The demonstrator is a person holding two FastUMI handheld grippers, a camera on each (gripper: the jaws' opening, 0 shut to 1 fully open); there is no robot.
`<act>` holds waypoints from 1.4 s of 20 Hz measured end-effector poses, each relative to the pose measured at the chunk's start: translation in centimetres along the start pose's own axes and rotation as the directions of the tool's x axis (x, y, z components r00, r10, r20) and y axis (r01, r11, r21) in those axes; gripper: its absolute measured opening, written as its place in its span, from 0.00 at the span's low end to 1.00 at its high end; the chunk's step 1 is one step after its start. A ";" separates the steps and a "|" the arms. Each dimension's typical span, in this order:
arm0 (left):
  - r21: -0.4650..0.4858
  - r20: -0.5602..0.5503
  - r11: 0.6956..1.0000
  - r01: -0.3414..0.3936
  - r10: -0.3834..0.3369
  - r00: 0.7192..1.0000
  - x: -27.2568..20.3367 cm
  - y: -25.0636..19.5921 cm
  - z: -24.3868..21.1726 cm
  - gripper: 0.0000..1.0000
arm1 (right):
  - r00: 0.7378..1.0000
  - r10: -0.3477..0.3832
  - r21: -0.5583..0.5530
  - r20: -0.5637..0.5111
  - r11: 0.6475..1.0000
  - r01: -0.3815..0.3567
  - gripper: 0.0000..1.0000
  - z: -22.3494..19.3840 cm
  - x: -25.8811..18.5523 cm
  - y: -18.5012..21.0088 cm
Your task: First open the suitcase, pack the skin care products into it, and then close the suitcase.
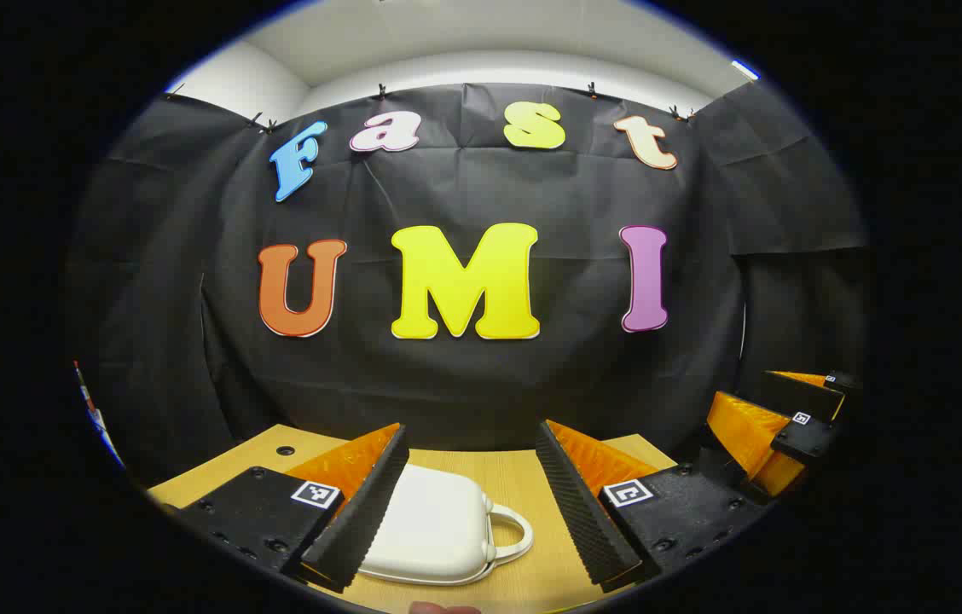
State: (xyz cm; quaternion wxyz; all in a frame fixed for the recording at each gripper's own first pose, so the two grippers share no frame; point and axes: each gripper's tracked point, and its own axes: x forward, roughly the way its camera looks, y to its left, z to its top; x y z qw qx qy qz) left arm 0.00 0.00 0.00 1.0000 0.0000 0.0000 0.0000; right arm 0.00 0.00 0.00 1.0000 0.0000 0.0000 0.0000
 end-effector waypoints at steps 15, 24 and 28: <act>0.015 0.008 1.000 -0.023 0.023 1.000 0.9 0.7 0.3 0.96 | 1.000 0.024 0.014 -0.019 1.000 -0.024 0.80 -0.1 1.2 -0.1; 0.083 -0.076 0.995 0.058 -0.052 0.996 1.6 -1.5 -3.4 0.96 | 0.999 -0.005 -0.019 -0.047 1.000 0.004 0.80 -1.2 0.3 -4.0; 0.218 -0.172 0.966 0.141 -0.104 0.980 2.1 -3.2 -7.8 0.96 | 0.997 -0.055 -0.057 -0.058 0.997 0.052 0.80 -1.9 0.1 -8.4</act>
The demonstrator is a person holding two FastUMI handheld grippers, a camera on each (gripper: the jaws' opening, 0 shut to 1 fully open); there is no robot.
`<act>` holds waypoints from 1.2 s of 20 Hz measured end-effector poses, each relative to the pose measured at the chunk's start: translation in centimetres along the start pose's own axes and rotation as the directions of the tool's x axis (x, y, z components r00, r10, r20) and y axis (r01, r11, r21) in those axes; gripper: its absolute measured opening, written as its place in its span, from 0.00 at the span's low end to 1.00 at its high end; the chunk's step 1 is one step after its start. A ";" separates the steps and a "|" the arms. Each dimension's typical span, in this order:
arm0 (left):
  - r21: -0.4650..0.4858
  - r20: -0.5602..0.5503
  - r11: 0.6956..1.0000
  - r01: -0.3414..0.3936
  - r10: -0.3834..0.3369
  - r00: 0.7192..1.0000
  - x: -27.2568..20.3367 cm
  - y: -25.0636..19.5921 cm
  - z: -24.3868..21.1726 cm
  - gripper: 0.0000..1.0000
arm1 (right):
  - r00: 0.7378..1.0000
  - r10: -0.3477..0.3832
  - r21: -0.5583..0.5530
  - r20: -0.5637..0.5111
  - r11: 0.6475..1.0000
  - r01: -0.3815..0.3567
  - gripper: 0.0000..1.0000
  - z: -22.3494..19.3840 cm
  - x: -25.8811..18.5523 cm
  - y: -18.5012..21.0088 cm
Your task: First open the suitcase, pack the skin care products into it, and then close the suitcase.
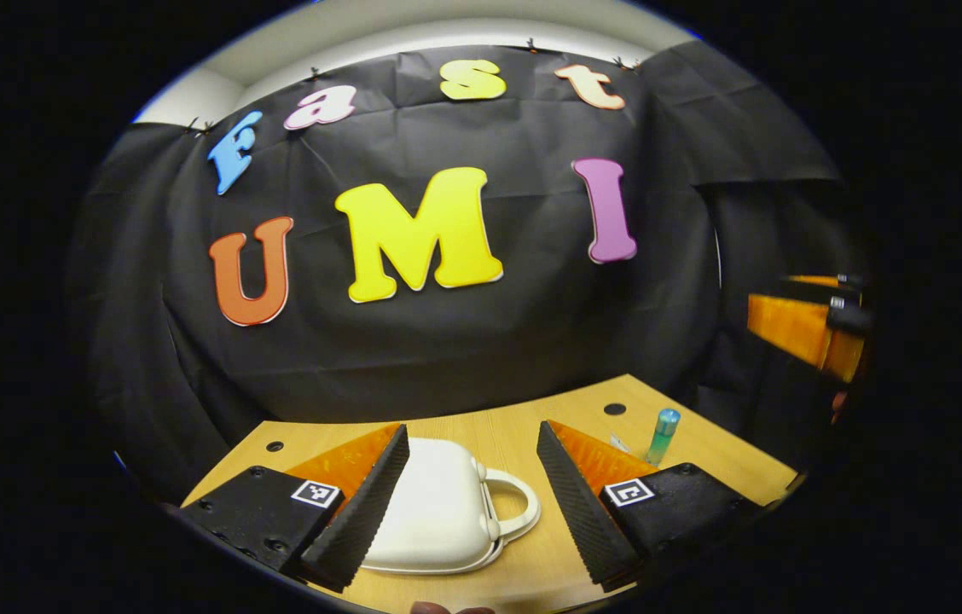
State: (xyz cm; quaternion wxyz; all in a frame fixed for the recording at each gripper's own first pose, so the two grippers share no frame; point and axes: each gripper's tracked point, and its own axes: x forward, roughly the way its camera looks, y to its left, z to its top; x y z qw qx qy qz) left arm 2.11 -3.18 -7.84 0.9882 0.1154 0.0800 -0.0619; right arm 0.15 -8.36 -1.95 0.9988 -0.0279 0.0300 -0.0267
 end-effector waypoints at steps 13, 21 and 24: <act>0.361 -0.286 0.923 0.133 -0.025 0.958 6.2 -6.3 -13.2 0.97 | 0.994 0.005 0.015 -0.111 1.000 -0.003 0.80 -4.8 3.5 -7.5; 0.514 -0.422 0.826 0.233 0.007 0.907 9.1 -5.6 -18.1 0.81 | 0.986 -0.079 0.027 -0.148 0.996 0.084 0.80 -6.1 3.2 -9.2; 0.541 -0.435 0.804 0.246 0.016 0.900 10.0 -5.2 -18.6 0.70 | 0.984 -0.098 0.019 -0.149 0.995 0.102 0.80 -6.3 2.8 -9.2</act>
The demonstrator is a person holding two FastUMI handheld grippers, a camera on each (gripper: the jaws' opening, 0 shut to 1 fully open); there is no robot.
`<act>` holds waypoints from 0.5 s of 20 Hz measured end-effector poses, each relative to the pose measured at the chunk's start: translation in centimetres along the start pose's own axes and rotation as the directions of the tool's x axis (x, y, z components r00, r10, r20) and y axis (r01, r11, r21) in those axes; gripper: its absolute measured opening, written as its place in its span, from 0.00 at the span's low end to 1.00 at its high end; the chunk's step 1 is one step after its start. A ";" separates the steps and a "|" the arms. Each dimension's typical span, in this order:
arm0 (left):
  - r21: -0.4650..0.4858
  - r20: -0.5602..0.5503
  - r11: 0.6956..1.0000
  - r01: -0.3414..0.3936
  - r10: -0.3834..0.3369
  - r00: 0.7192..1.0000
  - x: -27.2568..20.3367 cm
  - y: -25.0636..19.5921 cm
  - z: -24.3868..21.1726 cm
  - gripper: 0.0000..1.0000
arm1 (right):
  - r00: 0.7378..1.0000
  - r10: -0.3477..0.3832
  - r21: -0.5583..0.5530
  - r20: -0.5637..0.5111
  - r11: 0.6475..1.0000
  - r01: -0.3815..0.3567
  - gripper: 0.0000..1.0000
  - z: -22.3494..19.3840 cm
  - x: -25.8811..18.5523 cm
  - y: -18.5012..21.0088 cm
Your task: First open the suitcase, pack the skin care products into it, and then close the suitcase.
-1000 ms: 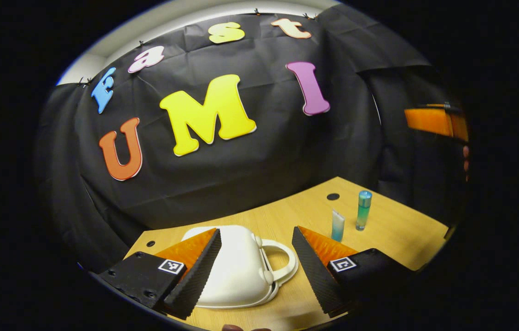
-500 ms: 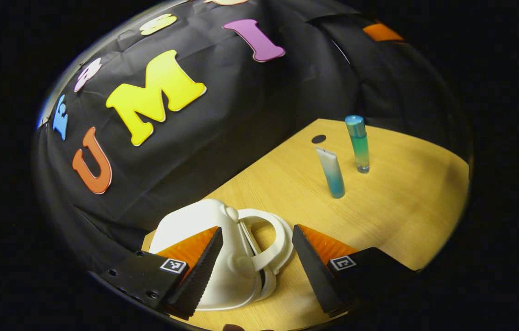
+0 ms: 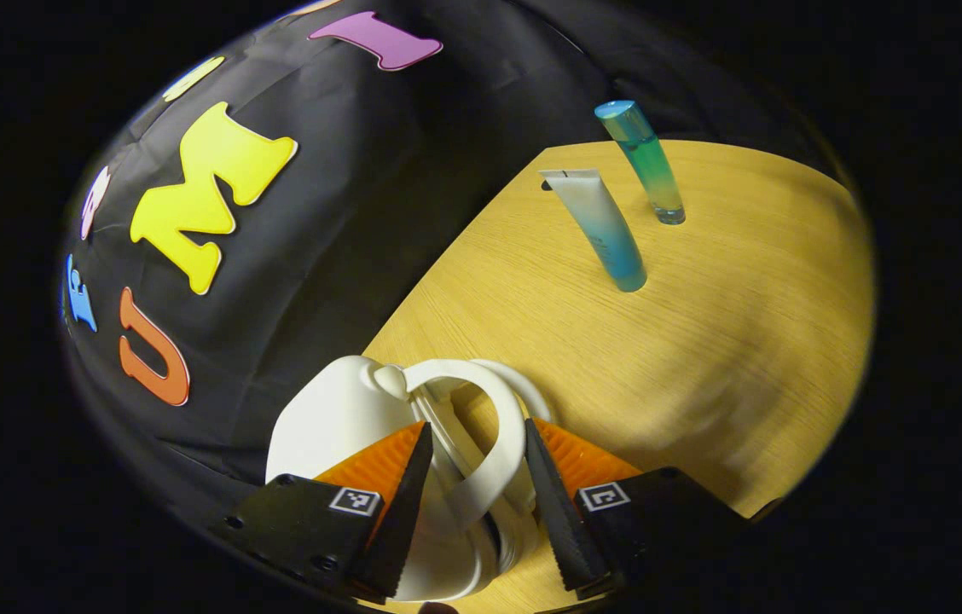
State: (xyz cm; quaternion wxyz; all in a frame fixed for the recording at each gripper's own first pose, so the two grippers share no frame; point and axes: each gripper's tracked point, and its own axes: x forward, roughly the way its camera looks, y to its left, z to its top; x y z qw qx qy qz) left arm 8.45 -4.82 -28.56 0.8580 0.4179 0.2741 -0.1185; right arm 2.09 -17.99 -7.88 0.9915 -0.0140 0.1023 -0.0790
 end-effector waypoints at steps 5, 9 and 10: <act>0.026 -0.025 0.999 0.040 -0.039 0.999 0.8 -0.9 0.1 0.40 | 0.999 -0.047 -0.003 0.001 0.999 0.047 0.80 -0.1 -0.9 -1.0; -0.010 -0.006 0.998 0.055 -0.055 0.998 0.3 -0.8 0.9 0.24 | 0.998 -0.067 0.003 0.003 0.998 0.067 0.80 0.0 -1.5 -1.0; -0.026 0.002 0.998 0.054 -0.054 0.999 0.0 -0.4 1.2 0.22 | 0.998 -0.065 0.002 0.007 0.998 0.065 0.80 0.1 -1.8 -0.7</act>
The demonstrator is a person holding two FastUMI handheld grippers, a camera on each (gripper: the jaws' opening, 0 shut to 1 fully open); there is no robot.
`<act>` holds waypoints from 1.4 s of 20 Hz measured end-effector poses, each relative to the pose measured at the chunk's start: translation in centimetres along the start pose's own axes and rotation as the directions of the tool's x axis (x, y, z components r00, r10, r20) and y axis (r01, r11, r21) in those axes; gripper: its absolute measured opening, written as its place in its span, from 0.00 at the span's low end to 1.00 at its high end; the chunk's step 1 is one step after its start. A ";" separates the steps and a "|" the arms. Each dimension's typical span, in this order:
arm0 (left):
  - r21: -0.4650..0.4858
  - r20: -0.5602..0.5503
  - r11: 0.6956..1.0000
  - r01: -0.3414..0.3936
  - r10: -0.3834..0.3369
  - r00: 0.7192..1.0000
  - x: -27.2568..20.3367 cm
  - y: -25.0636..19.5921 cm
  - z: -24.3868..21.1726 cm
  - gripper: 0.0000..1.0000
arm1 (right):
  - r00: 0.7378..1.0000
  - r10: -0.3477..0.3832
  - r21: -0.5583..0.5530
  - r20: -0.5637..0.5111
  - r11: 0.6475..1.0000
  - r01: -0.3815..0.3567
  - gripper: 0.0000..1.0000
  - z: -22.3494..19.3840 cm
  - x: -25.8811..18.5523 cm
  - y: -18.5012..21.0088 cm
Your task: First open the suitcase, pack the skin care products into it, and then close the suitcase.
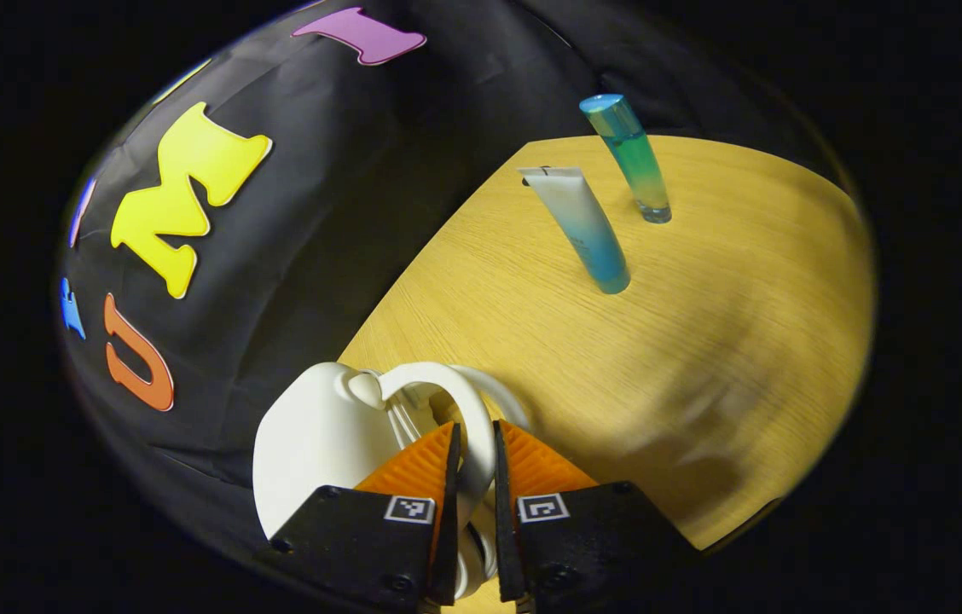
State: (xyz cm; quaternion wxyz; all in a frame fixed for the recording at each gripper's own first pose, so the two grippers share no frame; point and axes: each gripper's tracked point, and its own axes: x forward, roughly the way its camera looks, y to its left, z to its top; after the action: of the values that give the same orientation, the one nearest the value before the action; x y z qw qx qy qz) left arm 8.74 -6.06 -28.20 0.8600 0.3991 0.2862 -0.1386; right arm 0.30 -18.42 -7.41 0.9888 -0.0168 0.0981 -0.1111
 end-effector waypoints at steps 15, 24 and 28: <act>-0.593 0.276 0.801 -0.076 0.291 0.916 -13.1 23.8 0.1 0.04 | 0.983 0.161 -0.034 0.090 0.987 -0.158 0.80 4.7 -1.6 11.3; -0.738 0.132 0.643 -0.207 0.438 0.889 -12.9 36.4 -16.1 0.04 | 0.971 0.218 -0.080 0.101 0.974 -0.210 0.80 6.1 -3.4 17.6; -0.818 0.018 0.530 -0.225 0.414 0.910 -8.9 37.7 -26.2 0.04 | 0.974 0.216 -0.120 0.073 0.971 -0.206 0.80 5.5 -3.7 19.6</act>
State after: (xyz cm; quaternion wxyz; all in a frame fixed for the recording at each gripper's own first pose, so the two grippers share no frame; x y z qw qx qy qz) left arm 9.28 38.37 -13.51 0.9814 -0.0011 0.1466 0.1241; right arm 2.05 1.61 -2.36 0.9958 -0.0663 0.0632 0.0011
